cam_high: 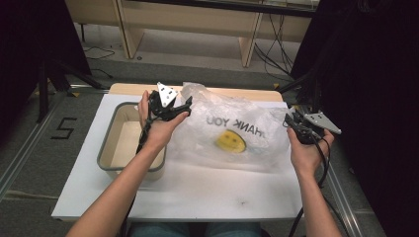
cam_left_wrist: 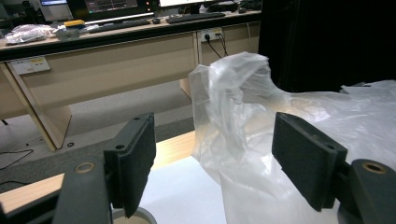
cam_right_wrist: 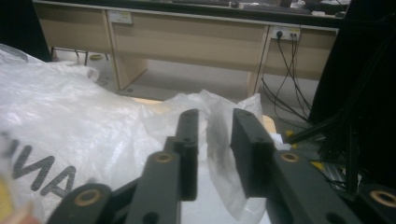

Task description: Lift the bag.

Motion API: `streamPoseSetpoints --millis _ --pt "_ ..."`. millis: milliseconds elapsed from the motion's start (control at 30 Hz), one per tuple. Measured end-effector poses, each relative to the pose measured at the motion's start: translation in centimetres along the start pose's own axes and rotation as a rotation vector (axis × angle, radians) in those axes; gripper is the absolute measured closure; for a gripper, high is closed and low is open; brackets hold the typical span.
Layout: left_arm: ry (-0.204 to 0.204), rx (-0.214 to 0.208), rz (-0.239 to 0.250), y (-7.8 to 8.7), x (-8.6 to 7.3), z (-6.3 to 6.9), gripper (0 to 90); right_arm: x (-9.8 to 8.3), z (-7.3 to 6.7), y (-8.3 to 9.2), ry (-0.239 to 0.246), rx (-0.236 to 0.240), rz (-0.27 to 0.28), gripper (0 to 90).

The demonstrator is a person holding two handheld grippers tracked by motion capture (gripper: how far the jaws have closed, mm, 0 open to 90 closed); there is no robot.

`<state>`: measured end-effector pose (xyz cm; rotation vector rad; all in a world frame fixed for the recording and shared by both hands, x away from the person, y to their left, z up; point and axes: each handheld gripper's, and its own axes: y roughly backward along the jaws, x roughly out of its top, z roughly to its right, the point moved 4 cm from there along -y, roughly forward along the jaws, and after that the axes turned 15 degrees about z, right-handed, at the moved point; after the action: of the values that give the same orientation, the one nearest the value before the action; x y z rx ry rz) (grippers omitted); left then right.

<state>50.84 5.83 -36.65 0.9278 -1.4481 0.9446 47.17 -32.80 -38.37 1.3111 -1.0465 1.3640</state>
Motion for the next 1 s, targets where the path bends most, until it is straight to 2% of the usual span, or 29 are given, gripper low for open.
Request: streamPoseSetpoints --millis 500,533,667,1000 --pt "-0.016 -0.009 -0.007 0.0 -0.2 0.3 30.4 0.9 -0.2 0.2 0.001 -0.005 0.039 46.6" --pt "-0.015 -0.008 -0.005 0.0 -0.1 0.3 30.3 1.1 -0.2 0.2 0.004 -0.01 0.049 41.8" --pt "-0.013 -0.013 -0.007 0.2 -0.1 0.4 30.5 1.6 -0.3 0.4 0.029 -0.02 0.066 34.6" --pt "-0.012 -0.02 -0.017 0.5 -0.3 0.6 30.3 1.9 -0.3 1.1 0.048 -0.034 0.061 26.8"
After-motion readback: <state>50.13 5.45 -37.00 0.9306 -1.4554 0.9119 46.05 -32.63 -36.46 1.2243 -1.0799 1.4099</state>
